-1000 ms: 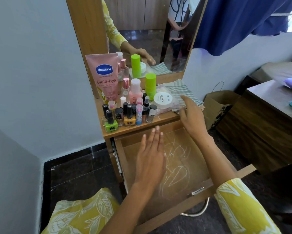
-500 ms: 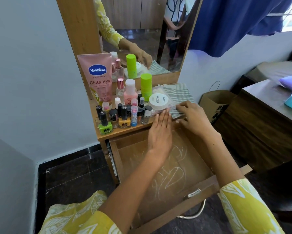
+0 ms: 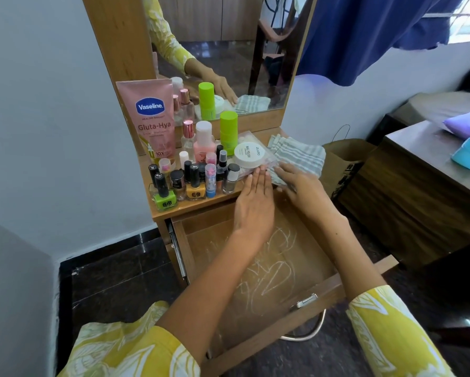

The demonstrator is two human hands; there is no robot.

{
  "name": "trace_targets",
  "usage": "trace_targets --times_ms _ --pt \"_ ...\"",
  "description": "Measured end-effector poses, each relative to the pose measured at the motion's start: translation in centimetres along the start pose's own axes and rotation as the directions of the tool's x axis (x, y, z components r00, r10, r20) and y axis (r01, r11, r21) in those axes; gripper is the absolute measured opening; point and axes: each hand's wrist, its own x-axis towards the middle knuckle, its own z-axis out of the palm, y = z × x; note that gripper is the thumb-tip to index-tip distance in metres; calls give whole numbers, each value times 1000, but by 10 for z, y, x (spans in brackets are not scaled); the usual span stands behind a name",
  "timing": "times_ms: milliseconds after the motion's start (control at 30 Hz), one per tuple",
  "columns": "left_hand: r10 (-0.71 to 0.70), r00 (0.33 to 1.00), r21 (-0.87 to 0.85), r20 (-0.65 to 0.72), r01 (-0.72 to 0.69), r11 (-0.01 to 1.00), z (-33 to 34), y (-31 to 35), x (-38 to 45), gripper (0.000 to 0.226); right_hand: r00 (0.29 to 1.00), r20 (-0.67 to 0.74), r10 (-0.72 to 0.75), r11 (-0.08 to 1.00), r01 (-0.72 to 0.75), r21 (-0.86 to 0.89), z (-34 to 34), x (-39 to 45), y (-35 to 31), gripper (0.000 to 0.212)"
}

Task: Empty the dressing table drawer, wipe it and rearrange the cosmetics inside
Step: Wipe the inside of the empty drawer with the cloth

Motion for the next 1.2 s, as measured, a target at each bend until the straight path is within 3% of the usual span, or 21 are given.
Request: trace_targets --times_ms 200,333,567,700,967,1100,1200 --pt "-11 1000 -18 1 11 1000 -2 -4 -1 69 992 -127 -1 1000 1 -1 1 -18 -1 43" --pt "-5 1000 -6 16 5 1000 -2 -6 -3 71 978 -206 21 996 -2 92 0 -45 2 37" --pt "36 997 -148 -73 -47 988 -4 -9 -30 63 949 -306 82 973 -10 229 -10 -72 3 33" --pt "43 998 -239 -54 -55 970 1 -25 -73 60 958 -274 85 968 -14 251 -14 -80 -3 31" --pt "-54 963 -159 262 99 982 18 -86 -136 62 974 -216 70 974 -21 225 -4 -77 -31 27" --pt "-54 953 -213 298 121 970 27 -90 -141 67 998 7 62 991 -62 118 12 -74 -54 28" --pt "-31 954 -250 297 109 962 30 -93 -142 70 976 217 -31 998 41 -42 37 -69 -69 32"
